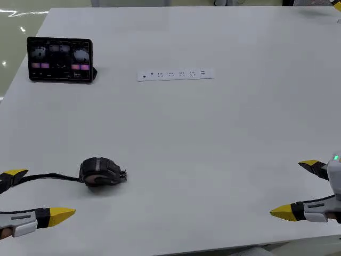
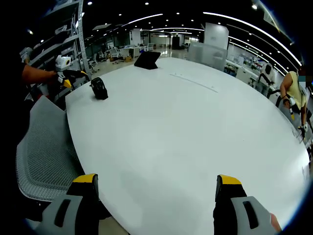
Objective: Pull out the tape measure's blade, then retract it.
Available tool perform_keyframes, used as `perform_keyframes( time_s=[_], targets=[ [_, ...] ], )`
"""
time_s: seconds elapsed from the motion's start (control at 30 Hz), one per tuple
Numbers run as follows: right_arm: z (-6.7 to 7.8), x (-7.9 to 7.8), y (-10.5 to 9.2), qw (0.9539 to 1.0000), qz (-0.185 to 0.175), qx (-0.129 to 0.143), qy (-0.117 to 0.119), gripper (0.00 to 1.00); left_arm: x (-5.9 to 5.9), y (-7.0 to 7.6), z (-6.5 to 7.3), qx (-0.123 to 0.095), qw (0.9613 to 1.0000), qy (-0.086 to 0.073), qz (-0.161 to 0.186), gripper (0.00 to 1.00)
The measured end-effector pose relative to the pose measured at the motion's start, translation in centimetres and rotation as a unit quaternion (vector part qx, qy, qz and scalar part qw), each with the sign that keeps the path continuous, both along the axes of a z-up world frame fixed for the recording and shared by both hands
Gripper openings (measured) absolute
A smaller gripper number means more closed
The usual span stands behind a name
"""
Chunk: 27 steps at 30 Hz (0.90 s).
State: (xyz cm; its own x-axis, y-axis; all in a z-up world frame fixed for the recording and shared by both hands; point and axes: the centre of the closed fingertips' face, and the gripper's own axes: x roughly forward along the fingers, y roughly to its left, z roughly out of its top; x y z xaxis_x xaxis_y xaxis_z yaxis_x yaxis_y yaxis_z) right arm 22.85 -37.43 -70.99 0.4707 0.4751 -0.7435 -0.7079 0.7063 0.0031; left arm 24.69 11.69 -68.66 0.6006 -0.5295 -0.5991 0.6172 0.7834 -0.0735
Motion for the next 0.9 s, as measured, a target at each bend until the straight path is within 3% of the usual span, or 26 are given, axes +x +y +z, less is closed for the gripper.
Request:
perform_keyframes(
  time_s=[0.1,0.17,0.27,0.37,0.5,0.53,0.6,0.67,0.77,0.9],
  targets=[
    [0.0,0.2,0.2,1.0,0.002,0.0,0.006,0.99,0.1,0.0,0.1,0.001,1.0,-0.002,-0.004,0.99],
    [0.0,0.5,0.4,0.9995,0.024,-0.012,-0.016,0.99,0.2,-0.1,0.0,0.006,0.9999,0.0,-0.01,0.99],
    [-0.3,0.8,0.7,0.9983,0.045,-0.023,-0.028,0.98,0.6,-0.3,-0.3,0.028,0.9989,-0.004,-0.037,0.99],
    [-0.5,0.6,1.7,0.9985,0.051,-0.014,-0.01,0.95,0.8,-0.7,-0.6,0.049,0.9968,-0.002,-0.063,0.99],
    [-0.4,0.9,3.5,0.9971,0.074,-0.009,-0.016,0.95,1.2,-1.3,-0.9,0.071,0.9928,0.008,-0.096,0.99],
    [-0.3,0.6,4.7,0.9959,0.089,0.012,-0.006,0.92,1.2,-1.4,-1.3,0.08,0.9903,0.019,-0.112,0.99],
    [-0.4,1.0,5.6,0.9953,0.096,0.01,-0.01,0.94,1.3,-1.6,-1.9,0.099,0.9859,0.037,-0.13,0.99],
    [-0.4,1.2,6.4,0.9947,0.102,0.015,-0.002,0.98,1.5,-2.0,-2.0,0.111,0.9818,0.036,-0.15,0.99],
    [0.0,1.7,7.9,0.9914,0.129,0.012,-0.018,0.97,1.7,-3.0,-2.1,0.143,0.9696,0.033,-0.196,0.99],
    [-0.1,2.5,9.2,0.9905,0.135,0.016,-0.016,0.99,2.1,-4.2,-2.1,0.147,0.9631,0.037,-0.222,0.99]
  ],
)
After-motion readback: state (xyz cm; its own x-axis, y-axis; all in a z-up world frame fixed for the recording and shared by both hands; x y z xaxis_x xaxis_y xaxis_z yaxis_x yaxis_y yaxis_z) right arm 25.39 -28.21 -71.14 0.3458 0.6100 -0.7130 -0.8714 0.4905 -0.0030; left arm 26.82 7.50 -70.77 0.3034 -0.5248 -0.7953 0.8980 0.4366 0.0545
